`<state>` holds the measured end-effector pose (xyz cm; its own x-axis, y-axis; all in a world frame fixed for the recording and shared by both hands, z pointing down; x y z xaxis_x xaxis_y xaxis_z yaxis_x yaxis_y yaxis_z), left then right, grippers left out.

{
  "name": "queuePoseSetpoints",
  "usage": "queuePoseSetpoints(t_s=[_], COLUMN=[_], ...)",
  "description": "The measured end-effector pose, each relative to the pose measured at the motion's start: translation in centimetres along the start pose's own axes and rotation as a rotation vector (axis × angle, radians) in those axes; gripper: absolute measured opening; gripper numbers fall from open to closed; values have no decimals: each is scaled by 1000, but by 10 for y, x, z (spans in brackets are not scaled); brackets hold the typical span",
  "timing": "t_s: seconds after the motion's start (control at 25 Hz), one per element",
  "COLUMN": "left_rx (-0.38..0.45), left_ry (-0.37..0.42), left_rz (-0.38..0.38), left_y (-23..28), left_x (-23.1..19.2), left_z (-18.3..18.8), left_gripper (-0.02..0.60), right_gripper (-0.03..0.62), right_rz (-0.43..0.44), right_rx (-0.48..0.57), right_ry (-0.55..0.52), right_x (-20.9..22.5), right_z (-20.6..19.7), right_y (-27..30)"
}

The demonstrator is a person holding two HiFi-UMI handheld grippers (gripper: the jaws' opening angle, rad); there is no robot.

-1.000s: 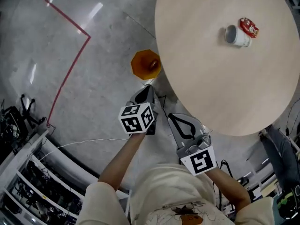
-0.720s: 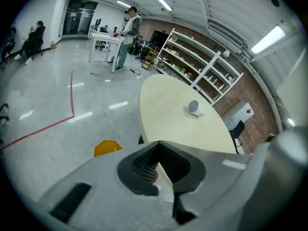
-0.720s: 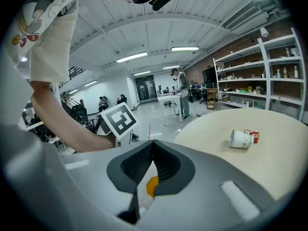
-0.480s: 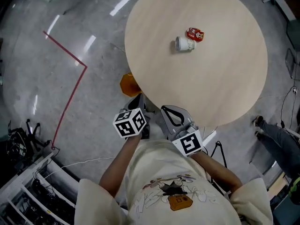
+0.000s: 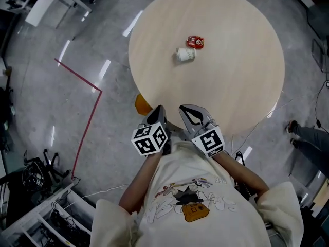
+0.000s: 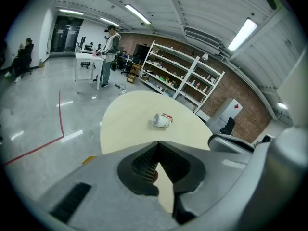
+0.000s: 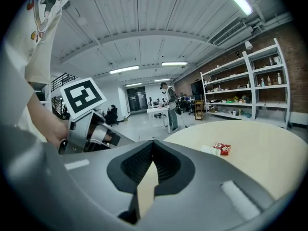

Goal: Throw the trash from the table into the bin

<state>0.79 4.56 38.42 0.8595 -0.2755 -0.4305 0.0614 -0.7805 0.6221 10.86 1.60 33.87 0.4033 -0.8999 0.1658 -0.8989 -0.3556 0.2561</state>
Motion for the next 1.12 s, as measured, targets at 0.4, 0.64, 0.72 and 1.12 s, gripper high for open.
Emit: queuePoseSetpoints(t_s=[0.4,0.64,0.72,1.12], left_rx=[-17,-32,-43,-61], left_ry=[128,184,203,200], left_rz=[-32,-38,-53,-101], left_y=[31,58,65,119], left_x=[64,90,97,112], left_z=[3,1,2,12], left_gripper=[8,8,27,247], right_gripper=[8,8,8,8], right_rz=[-69,-112,-123,-160], right_rx=[0,-14,-16,-39], right_ry=[-26,20,34,96], right_x=[51,78,84,104], right_z=[-10,-21,-23,-42], right_y=[-35,-57,-61,-75])
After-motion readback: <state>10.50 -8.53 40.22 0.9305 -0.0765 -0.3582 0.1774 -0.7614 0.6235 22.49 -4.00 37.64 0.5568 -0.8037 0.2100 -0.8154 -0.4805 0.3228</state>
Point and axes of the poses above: the fingertips, and each gripper's own axes: y forward along the fingers, x to its right, z out of its top, the point moved 3 cm from there along -y, backward along the fingers, and after that the axes turned 3 degrees about x, right-handed, at the moved point
